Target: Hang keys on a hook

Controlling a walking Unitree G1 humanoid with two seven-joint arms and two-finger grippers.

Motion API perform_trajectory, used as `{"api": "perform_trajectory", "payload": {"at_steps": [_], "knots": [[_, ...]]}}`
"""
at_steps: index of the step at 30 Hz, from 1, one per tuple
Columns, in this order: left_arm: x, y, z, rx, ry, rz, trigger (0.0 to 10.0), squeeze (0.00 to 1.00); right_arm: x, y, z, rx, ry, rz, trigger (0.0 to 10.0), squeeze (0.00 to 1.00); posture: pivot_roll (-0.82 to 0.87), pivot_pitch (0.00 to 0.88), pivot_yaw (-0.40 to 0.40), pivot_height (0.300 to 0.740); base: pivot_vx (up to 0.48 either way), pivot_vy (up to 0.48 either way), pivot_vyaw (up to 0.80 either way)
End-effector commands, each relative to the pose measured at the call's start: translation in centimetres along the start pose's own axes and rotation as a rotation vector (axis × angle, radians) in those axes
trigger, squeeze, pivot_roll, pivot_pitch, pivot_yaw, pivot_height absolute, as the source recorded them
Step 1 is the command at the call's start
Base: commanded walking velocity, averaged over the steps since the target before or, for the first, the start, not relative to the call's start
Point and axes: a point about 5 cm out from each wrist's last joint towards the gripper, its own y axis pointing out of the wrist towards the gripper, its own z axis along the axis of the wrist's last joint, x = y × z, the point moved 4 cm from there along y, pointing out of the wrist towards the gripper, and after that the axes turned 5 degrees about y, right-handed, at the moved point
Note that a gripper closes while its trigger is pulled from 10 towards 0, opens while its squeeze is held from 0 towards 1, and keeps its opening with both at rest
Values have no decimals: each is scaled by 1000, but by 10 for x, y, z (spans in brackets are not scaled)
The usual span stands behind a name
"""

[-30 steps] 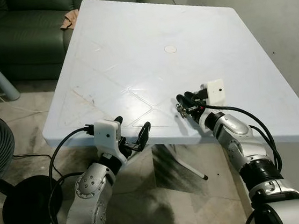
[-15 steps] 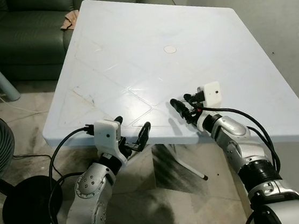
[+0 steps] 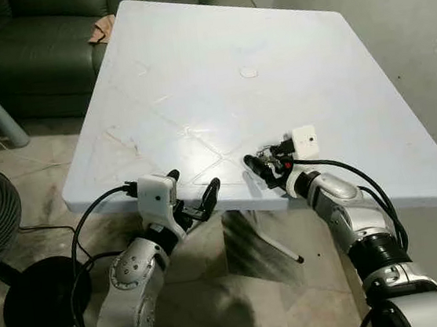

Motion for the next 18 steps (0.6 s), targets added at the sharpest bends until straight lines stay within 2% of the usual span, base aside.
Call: {"api": "perform_trajectory", "payload": {"at_steps": [1, 10, 16, 18], "knots": [[4, 0, -1, -5, -7, -6, 10000, 0, 1, 1, 1, -8, 8, -10, 10000, 0, 17, 190, -156, 740, 0, 0, 0], [4, -2, -2, -7, -8, -1, 10000, 0, -3, 4, -3, -46, -17, -31, 10000, 0, 21, 190, -159, 740, 0, 0, 0], [4, -2, -2, -7, -7, 0, 10000, 0, -4, 4, -4, -55, -69, -46, 10000, 0, 22, 189, -160, 740, 0, 0, 0], [4, -2, -2, -7, -8, 0, 10000, 0, -4, 3, -5, -51, -111, -54, 10000, 0, 25, 187, -162, 740, 0, 0, 0]]}}
